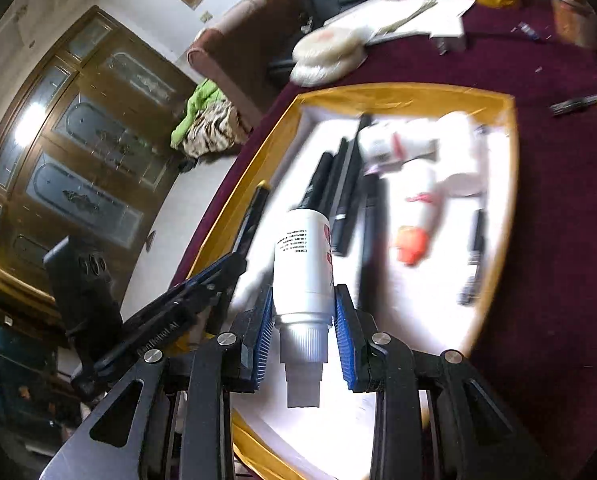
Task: Organize rigid objects
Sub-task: 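Carry the yellow-capped marker and white spray bottle into the tray and release both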
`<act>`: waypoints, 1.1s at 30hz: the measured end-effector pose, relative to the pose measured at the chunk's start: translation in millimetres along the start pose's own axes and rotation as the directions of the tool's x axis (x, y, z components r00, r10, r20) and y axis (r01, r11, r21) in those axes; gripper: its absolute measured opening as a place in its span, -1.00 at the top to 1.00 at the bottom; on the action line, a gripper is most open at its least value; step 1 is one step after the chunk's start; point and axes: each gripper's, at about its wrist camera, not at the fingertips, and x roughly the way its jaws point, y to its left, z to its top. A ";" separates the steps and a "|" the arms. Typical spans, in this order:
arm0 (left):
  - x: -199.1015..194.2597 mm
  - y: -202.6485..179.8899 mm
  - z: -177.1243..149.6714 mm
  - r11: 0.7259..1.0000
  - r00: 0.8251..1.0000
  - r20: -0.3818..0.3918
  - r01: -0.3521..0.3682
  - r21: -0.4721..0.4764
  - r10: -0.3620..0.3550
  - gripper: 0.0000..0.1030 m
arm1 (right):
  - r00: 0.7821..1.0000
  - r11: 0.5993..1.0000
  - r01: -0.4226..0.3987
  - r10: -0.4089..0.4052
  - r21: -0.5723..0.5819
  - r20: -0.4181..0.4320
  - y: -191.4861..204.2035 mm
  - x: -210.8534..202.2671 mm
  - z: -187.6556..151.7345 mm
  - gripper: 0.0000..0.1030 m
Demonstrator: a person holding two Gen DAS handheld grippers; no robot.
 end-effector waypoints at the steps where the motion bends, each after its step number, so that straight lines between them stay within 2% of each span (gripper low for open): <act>1: 0.8 1.1 0.3 1.000 1.000 0.002 -0.005 -0.005 0.005 0.76 | 1.000 1.000 -0.010 0.010 0.009 -0.008 1.7 6.6 2.9 0.49; 4: 0.1 4.6 1.6 1.000 1.000 0.001 -0.012 0.008 0.012 0.75 | 1.000 1.000 -0.009 0.009 0.030 -0.017 2.5 22.4 16.3 0.49; 9: 0.8 5.7 2.1 1.000 1.000 0.003 -0.010 0.010 0.010 0.72 | 0.999 0.999 0.020 -0.018 0.048 -0.039 2.9 38.5 14.4 0.49; 12: -1.2 6.7 2.3 1.000 1.000 0.007 0.017 0.000 -0.017 0.65 | 0.998 0.998 0.044 -0.042 0.045 -0.040 3.2 36.4 10.2 0.49; 17: -15.5 8.5 -1.5 0.996 0.996 0.039 0.078 -0.032 -0.076 0.33 | 0.997 0.997 0.060 -0.058 0.053 -0.045 1.3 33.7 4.5 0.49; 21: -24.3 6.0 -3.4 0.994 0.994 0.064 0.095 -0.047 -0.091 0.10 | 0.996 0.995 0.061 -0.056 0.077 -0.065 -4.4 35.2 -2.8 0.48; 22: -25.9 5.5 -3.4 0.995 0.994 0.068 0.092 -0.049 -0.088 -0.11 | 0.996 0.994 0.060 -0.054 0.088 -0.073 -6.3 36.5 -4.0 0.47; 23: -27.5 5.3 -3.2 0.995 0.994 0.073 0.083 -0.053 -0.079 -0.24 | 0.996 0.994 0.056 -0.049 0.094 -0.076 -7.8 37.5 -4.3 0.46; 29: -35.1 18.9 -2.4 0.991 0.993 0.102 0.069 -0.115 -0.058 -0.25 | 0.998 0.995 0.045 -0.040 0.087 -0.055 -14.2 25.3 -5.0 0.44; 33: -38.5 22.6 -2.7 0.988 0.992 0.113 0.066 -0.137 -0.050 -0.25 | 0.999 0.997 0.041 -0.041 0.061 -0.005 -16.5 5.3 -6.0 0.42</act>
